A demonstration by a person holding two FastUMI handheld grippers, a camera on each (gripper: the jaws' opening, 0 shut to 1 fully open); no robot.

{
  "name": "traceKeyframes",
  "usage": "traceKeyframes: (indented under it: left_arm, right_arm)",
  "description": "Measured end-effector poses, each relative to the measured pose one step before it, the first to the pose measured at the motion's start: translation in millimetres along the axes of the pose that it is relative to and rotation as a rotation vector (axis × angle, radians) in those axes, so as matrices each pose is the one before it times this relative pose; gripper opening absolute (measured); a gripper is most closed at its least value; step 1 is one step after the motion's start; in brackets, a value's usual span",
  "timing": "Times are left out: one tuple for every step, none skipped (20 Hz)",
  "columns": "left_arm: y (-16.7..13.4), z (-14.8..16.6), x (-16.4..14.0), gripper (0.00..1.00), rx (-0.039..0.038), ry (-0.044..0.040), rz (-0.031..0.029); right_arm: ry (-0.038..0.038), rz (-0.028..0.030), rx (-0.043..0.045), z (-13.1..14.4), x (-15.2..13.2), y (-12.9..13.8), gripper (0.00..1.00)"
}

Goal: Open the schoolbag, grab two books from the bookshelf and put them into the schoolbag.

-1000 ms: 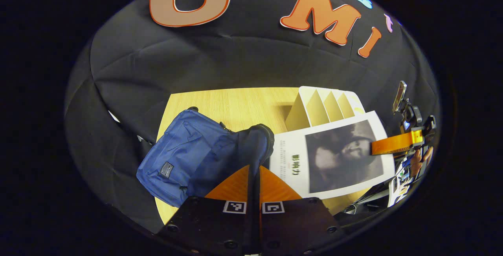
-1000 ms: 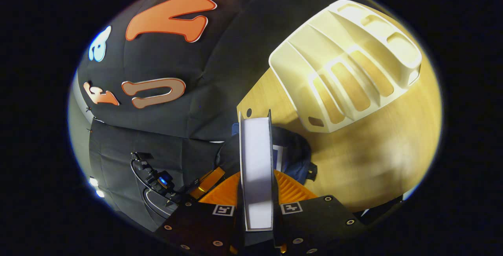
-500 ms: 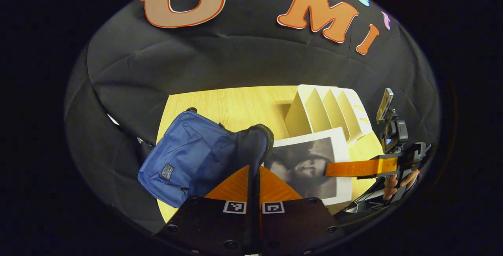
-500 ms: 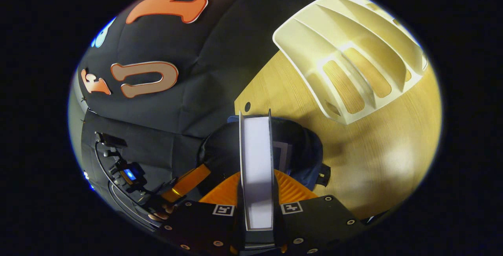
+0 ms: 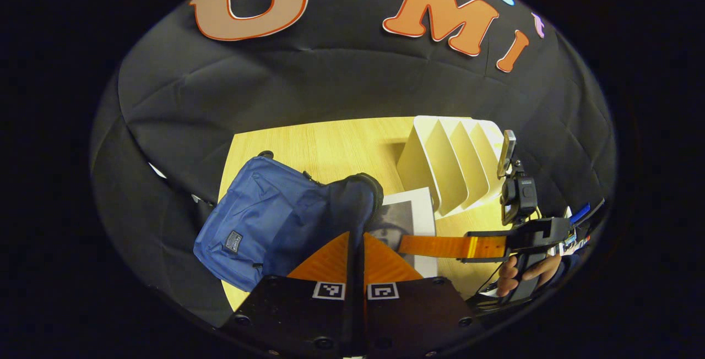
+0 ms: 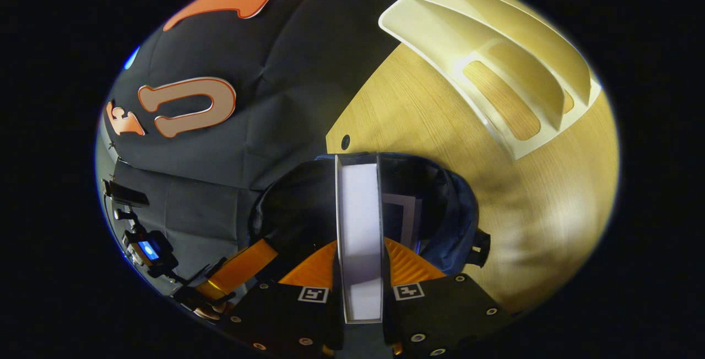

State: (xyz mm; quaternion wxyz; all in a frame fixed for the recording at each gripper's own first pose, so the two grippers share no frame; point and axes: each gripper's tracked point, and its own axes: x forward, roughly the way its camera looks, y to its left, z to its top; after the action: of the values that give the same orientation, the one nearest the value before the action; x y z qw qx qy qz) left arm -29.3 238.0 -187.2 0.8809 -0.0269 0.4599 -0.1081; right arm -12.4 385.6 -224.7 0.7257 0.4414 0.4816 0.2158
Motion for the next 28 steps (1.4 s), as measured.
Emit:
traceKeyframes:
  left_arm:
    - [-0.79, -0.49, 0.08, 0.01, -0.00208, 0.00225, -0.00027]
    - [-1.11, -0.27, -0.02, 0.01, -0.00049, -0.00093, -0.00205]
    - [-0.7, -1.14, -0.16, 0.01, 0.0007, 0.002, -0.00039]
    - [-1.32, -0.14, -0.82, 0.01, -0.00024, -0.00107, -0.00207]
    - [-1.77, 0.74, -0.07, 0.01, 0.00068, 0.00014, -0.00129]
    - [-1.11, -0.13, -0.58, 0.01, 0.00066, -0.00024, -0.00043]
    - [-1.21, -0.09, -0.36, 0.01, 0.0026, 0.00143, -0.00162]
    - [-1.9, -0.75, -0.34, 0.01, 0.00392, 0.00075, -0.00094]
    - [-1.9, -0.04, -0.76, 0.01, 0.00759, -0.00054, -0.00063]
    - [-0.99, 1.1, -1.02, 0.01, 0.00856, -0.00002, 0.00136]
    - [-1.47, 0.37, -0.85, 0.01, 0.0126, 0.00071, 0.00219]
    - [-1.21, 1.94, -0.67, 0.01, 0.01161, -0.00179, 0.00211]
    - [-1.67, -1.6, -0.51, 0.01, 0.00863, 0.00327, 0.00004]
    - [-2.06, 0.73, -0.43, 0.01, 0.00771, -0.00227, -0.00266]
    - [-1.73, -0.04, 0.35, 0.01, 0.00298, 0.0013, -0.00705]
    - [-1.39, -0.12, -0.43, 0.0, 0.00196, 0.00181, -0.00522]
    - [-1.16, -0.16, 1.01, 0.0, 0.00133, -0.00002, -0.00451]
    - [-0.75, 0.92, -1.11, 0.01, 0.0028, -0.00061, -0.0035]
    - [-1.27, 0.2, -0.1, 0.01, 0.00085, -0.00272, -0.00696]
    - [-0.04, 1.07, -0.64, 0.01, 0.00165, -0.00031, -0.0038]
    - [-0.3, 0.95, -1.22, 0.0, 0.0022, -0.00295, -0.00354]
    - [0.75, 0.83, -0.68, 0.0, -0.00247, -0.00127, 0.00006]
    - [0.06, -0.13, -0.18, 0.01, -0.00222, -0.0004, -0.00447]
    - [-0.22, 0.99, 0.43, 0.01, -0.0092, -0.00373, -0.00468]
    - [0.73, 1.19, 1.49, 0.01, -0.00275, -0.00034, 0.00089]
    - [2.65, -2.53, 1.08, 0.01, -0.01019, 0.00744, 0.00742]
    - [1.79, 1.05, -0.44, 0.01, -0.00544, -0.00306, 0.00255]
    - [1.9, 2.43, 0.61, 0.01, 0.00333, -0.00794, 0.0072]
  right_arm:
    - [-0.00646, 0.00194, 0.00248, -0.33, 4.57, 1.3, 0.28]
    - [-0.00177, -0.00031, 0.00011, 0.11, 4.67, -0.33, 0.28]
    - [-0.00561, 0.00439, 0.00133, 0.16, 3.26, 0.53, 0.28]
    - [0.00238, 0.00314, 0.00115, -0.57, 4.43, -0.66, 0.28]
    - [-0.00541, 0.00807, 0.00495, -0.38, 3.72, 2.0, 0.28]
    - [0.0029, 0.00386, 0.0008, -0.85, 3.83, -0.31, 0.28]
    - [-0.0068, 0.00722, 0.00149, -0.65, 4.21, 0.25, 0.28]
    - [-0.00111, 0.00401, -0.0019, -1.49, 2.99, 0.51, 0.28]
    - [-0.00422, 0.00542, -0.00427, -1.31, 4.2, 1.79, 0.28]
    - [-0.00264, 0.00369, -0.00303, -2.03, 3.34, 0.79, 0.28]
    - [0.00298, 0.00553, -0.00371, -2.66, 3.69, 2.25, 0.28]
    - [0.00195, 0.00456, -0.0026, -3.58, 2.81, 0.69, 0.28]
    - [0.00638, 0.00459, -0.00182, -2.3, 2.08, -0.58, 0.28]
    - [0.00464, 0.00426, 0.00018, -2.39, 2.23, -0.51, 0.28]
    - [0.0077, 0.00609, -0.00021, -5.39, 5.32, -0.14, 0.28]
    - [0.00257, 0.00461, 0.00188, -2.72, 3.54, -1.3, 0.28]
    - [0.00436, 0.00529, -0.00047, -5.09, 5.21, 0.47, 0.29]
    - [-0.00105, 0.0043, 0.00092, -1.82, 3.88, -0.17, 0.28]
    - [0.00332, 0.0031, -0.00311, -2.13, 3.75, 0.13, 0.29]
    - [-0.00118, 0.0043, 0.00133, -0.63, 2.81, -1.17, 0.29]
    - [0.00307, 0.00181, -0.00045, -1.77, 4.49, 0.92, 0.29]
    - [-0.0037, 0.00509, 0.00004, -0.22, 3.63, 0.94, 0.29]
    - [0.00166, 0.00239, -0.00296, -1.27, 5.98, 0.55, 0.28]
    - [0.00129, 0.00323, 0.00344, -1.26, 5.08, 0.29, 0.18]
    - [0.01343, -0.00122, 0.01123, -1.34, 5.83, 1.14, 0.18]
    - [0.01494, -0.00745, 0.01625, -1.88, 1.98, 0.24, 0.29]
    - [0.0101, -0.02624, 0.00267, -2.84, 0.57, -1.72, 0.3]
    - [0.00591, -0.0369, 0.00256, 0.12, -0.46, -4.09, 0.34]
